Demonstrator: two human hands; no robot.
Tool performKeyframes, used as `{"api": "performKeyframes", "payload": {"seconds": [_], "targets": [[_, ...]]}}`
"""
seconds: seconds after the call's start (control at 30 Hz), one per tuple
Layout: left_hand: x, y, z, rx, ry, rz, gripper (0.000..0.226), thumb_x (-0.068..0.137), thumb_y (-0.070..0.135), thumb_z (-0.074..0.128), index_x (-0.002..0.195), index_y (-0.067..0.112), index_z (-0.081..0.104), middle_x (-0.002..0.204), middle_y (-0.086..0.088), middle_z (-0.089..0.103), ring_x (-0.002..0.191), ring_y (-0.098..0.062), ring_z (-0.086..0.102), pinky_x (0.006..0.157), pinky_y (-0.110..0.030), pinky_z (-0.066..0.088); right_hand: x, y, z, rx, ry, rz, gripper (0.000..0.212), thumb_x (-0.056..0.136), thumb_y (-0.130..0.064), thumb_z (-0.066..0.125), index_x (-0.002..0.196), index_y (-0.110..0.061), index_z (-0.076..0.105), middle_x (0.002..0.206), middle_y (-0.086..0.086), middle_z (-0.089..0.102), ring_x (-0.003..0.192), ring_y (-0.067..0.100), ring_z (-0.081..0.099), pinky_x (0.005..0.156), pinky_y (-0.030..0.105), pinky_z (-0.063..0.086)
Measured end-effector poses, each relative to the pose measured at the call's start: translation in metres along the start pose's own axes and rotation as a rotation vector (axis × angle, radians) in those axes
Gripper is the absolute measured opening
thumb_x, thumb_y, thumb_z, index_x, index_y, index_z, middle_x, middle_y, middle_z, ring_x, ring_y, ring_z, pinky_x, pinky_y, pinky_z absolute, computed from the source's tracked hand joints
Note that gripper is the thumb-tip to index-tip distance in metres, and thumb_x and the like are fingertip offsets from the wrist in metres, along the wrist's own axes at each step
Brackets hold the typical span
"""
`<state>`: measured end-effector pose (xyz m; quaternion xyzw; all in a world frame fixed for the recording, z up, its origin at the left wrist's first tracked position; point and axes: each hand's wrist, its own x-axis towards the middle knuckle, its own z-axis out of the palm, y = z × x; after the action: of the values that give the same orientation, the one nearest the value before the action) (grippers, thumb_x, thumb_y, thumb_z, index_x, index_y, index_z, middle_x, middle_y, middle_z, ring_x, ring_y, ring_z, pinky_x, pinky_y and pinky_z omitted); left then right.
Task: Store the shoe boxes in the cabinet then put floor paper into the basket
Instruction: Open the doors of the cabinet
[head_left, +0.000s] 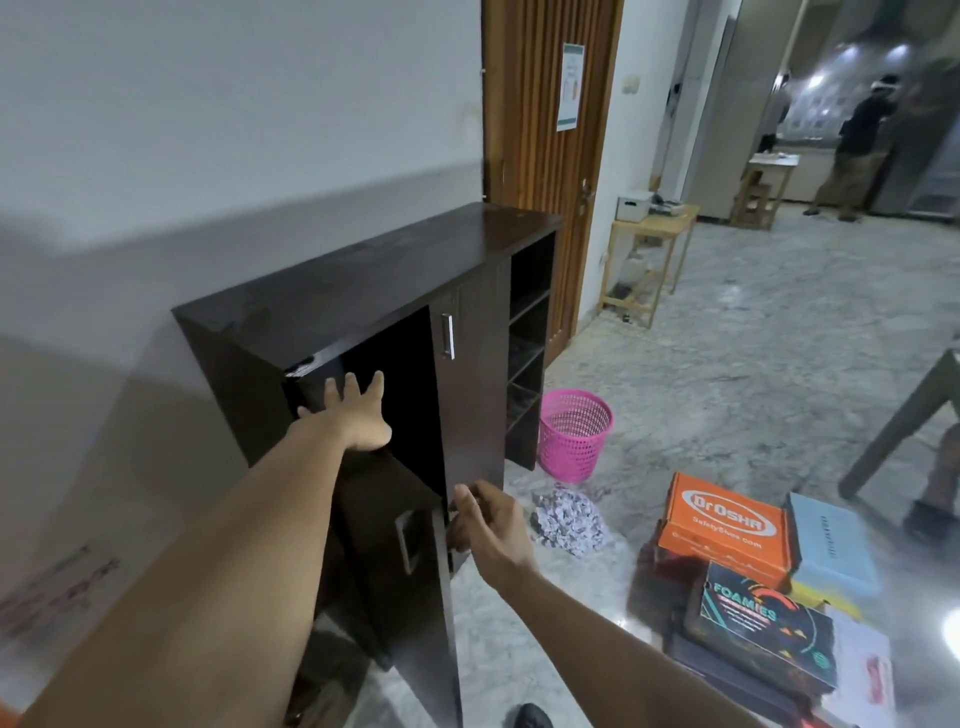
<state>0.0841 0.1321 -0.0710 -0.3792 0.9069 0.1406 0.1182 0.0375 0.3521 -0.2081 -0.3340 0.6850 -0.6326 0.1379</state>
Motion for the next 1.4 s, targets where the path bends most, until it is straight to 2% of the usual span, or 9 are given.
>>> {"api": "performKeyframes", "payload": {"seconds": [0.23, 0.33, 0.4, 0.5, 0.6, 0.83, 1.03, 1.2, 1.4], "targets": [[0.008, 0.014, -0.023, 0.316, -0.073, -0.024, 0.138, 0.067, 0.068, 0.078, 0.156, 0.034, -0.021, 0.165, -0.009, -0.026, 0.153, -0.039, -0.015, 0.118, -0.07, 0.001, 0.057, -0.006, 0.012, -0.008, -0.191, 0.1, 0.052, 0.102, -0.045, 0.06, 0.072, -0.002, 0.059, 0.047, -0.006, 0.054, 0.044, 0.01, 0.056, 0.046, 0.027, 0.046], [0.027, 0.023, -0.032, 0.362, -0.043, 0.004, 0.144, 0.062, 0.072, 0.079, 0.155, 0.035, -0.023, 0.163, -0.009, -0.031, 0.149, -0.044, -0.026, 0.116, -0.072, -0.005, 0.111, 0.006, 0.0, -0.048, -0.234, 0.198, 0.048, 0.103, -0.041, 0.059, 0.084, 0.003, 0.065, 0.056, 0.006, 0.068, 0.051, 0.019, 0.068, 0.053, 0.034, 0.054], [0.051, 0.023, -0.04, 0.31, 0.097, 0.081, 0.13, 0.071, 0.075, 0.07, 0.157, 0.035, -0.018, 0.164, -0.008, -0.029, 0.147, -0.044, -0.031, 0.115, -0.073, -0.009, 0.157, 0.018, -0.009, -0.14, -0.218, 0.207, 0.042, 0.101, -0.044, 0.059, 0.077, -0.009, 0.066, 0.065, 0.009, 0.072, 0.057, 0.022, 0.071, 0.063, 0.046, 0.059], [0.096, 0.026, -0.053, 0.302, 0.367, 0.143, 0.092, 0.093, 0.067, 0.046, 0.16, 0.03, -0.004, 0.169, -0.006, -0.013, 0.151, -0.04, -0.024, 0.117, -0.072, -0.004, 0.228, 0.029, -0.02, -0.337, -0.147, 0.153, 0.035, 0.1, -0.044, 0.059, 0.076, -0.019, 0.063, 0.073, -0.001, 0.073, 0.068, 0.012, 0.069, 0.067, 0.036, 0.055], [0.143, 0.033, -0.066, 0.278, 0.52, 0.1, 0.07, 0.102, 0.054, 0.033, 0.161, 0.025, 0.01, 0.17, -0.004, 0.005, 0.155, -0.036, -0.01, 0.12, -0.067, 0.0, 0.296, 0.032, -0.02, -0.321, -0.091, 0.162, 0.017, 0.099, -0.036, 0.063, 0.109, -0.022, 0.066, 0.095, -0.009, 0.069, 0.092, 0.015, 0.066, 0.078, 0.024, 0.042], [0.234, 0.058, -0.08, 0.192, 0.489, 0.027, 0.062, 0.104, 0.052, 0.023, 0.159, 0.024, 0.02, 0.169, -0.003, 0.015, 0.156, -0.033, 0.007, 0.122, -0.06, 0.015, 0.406, 0.04, 0.008, -0.271, -0.173, 0.184, 0.09, 0.087, -0.036, 0.077, 0.159, -0.02, 0.026, 0.152, 0.012, 0.048, 0.137, 0.031, 0.051, 0.1, 0.033, 0.043], [0.262, 0.066, -0.07, 0.186, 0.451, -0.04, 0.065, 0.103, 0.06, 0.016, 0.161, 0.031, 0.01, 0.169, -0.001, 0.01, 0.156, -0.031, 0.007, 0.122, -0.062, 0.01, 0.425, 0.056, 0.027, -0.161, -0.07, 0.238, 0.083, 0.081, -0.037, 0.081, 0.144, -0.019, 0.031, 0.14, 0.009, 0.058, 0.124, 0.035, 0.06, 0.088, 0.035, 0.046], [0.261, 0.069, -0.072, 0.194, 0.435, -0.068, 0.065, 0.102, 0.062, 0.015, 0.161, 0.033, 0.009, 0.17, 0.002, 0.009, 0.156, -0.028, 0.006, 0.123, -0.059, 0.009, 0.42, 0.053, 0.019, -0.307, -0.138, 0.295, 0.109, 0.083, -0.051, 0.074, 0.16, -0.027, 0.001, 0.14, 0.01, 0.063, 0.129, 0.038, 0.059, 0.113, 0.058, 0.034], [0.262, 0.07, -0.077, 0.154, 0.376, -0.084, 0.065, 0.102, 0.062, 0.018, 0.16, 0.035, 0.007, 0.17, 0.004, 0.005, 0.156, -0.028, 0.005, 0.123, -0.059, 0.009, 0.401, 0.072, -0.045, -0.464, -0.162, 0.17, 0.112, 0.076, -0.063, 0.07, 0.161, -0.036, 0.003, 0.125, 0.004, 0.072, 0.124, 0.036, 0.062, 0.111, 0.055, 0.036]]}}
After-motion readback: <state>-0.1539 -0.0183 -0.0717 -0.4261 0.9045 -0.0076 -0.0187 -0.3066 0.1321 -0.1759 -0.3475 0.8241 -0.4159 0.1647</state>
